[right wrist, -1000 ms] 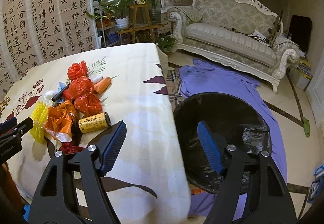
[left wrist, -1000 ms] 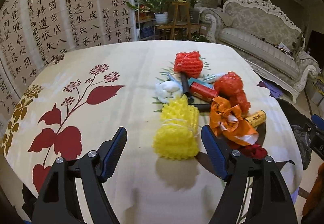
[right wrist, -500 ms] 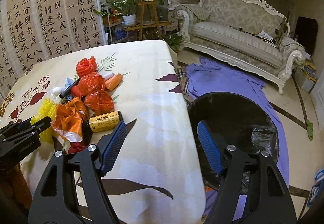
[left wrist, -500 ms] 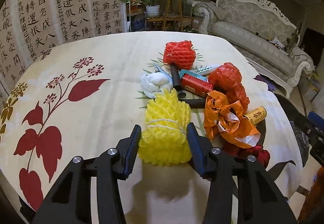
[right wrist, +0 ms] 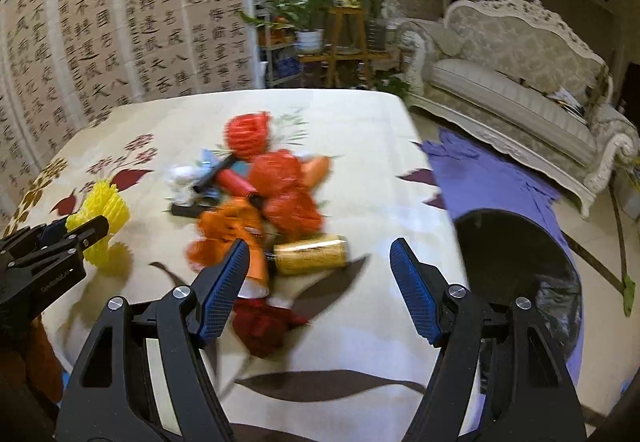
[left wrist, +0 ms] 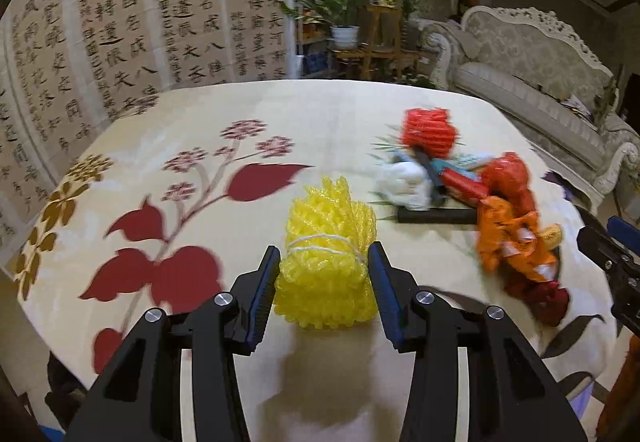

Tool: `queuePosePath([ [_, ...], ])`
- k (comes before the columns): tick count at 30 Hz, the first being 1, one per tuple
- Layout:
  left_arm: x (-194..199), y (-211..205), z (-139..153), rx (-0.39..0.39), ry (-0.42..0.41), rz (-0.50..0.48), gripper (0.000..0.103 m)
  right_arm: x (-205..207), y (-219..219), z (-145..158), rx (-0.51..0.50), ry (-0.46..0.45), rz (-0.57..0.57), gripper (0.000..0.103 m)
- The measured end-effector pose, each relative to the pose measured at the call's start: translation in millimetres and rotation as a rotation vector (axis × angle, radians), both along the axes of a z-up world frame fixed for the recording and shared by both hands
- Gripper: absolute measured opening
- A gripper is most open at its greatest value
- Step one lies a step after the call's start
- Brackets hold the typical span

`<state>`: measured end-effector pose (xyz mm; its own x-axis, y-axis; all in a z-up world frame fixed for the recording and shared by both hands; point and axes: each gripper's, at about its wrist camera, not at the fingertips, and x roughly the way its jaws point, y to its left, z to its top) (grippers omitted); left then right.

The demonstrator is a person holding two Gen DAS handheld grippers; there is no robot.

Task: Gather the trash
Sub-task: 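Grasp the orange plastic bag with the right gripper, then carry both held items over the black bin and open both grippers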

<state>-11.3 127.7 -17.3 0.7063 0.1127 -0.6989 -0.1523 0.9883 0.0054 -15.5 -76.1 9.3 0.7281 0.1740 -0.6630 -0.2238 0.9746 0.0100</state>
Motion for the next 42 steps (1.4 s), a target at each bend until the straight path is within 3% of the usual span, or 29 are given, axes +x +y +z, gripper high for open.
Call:
queuePosePath([
  [10,-8,48,-8,-0.018,0.013,0.097,0.046,6,56,-14,-0.045,0.031,0.112,0.069],
  [15,-8,52,-11,-0.037,0.015,0.096,0.046,18,69,-27,-0.076,0.077,0.125,0.040],
  [20,-7,49,-13,-0.054,0.012,0.079,0.046,20,68,-24,-0.062,0.066,0.132,0.024],
  [32,-8,28,-7,-0.075,-0.009,0.019,0.045,4,49,8,0.002,0.004,0.120,0.024],
  [42,-5,-22,9,-0.090,-0.048,-0.104,0.046,-1,-20,27,0.022,-0.054,-0.048,0.024],
])
